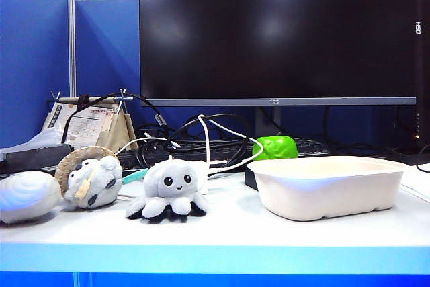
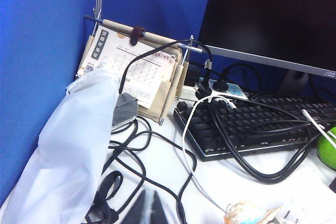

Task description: Identity fluffy octopus among items on the table, put them into the paper lunch box.

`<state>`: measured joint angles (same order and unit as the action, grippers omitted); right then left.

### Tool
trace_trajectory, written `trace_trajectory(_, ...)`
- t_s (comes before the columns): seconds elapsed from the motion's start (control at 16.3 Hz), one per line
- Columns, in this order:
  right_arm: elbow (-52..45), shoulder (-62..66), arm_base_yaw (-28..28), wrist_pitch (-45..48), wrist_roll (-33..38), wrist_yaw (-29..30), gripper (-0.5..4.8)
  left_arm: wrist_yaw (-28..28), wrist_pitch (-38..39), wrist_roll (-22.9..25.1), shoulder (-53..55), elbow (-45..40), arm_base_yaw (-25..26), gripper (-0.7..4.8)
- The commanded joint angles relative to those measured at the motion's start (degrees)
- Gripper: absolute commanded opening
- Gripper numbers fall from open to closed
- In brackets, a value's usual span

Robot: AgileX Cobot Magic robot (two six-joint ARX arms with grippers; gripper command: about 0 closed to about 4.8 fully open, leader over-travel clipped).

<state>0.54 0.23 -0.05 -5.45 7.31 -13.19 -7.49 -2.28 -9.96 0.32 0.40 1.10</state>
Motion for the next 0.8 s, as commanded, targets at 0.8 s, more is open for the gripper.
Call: trace_trajectory(0.8, 27.3, 17.2, 0.1, -4.3, 16.0, 38.6, -0.06, -10.1, -2.5, -15.6, -0.2, 0.5, 0.0, 0.31)
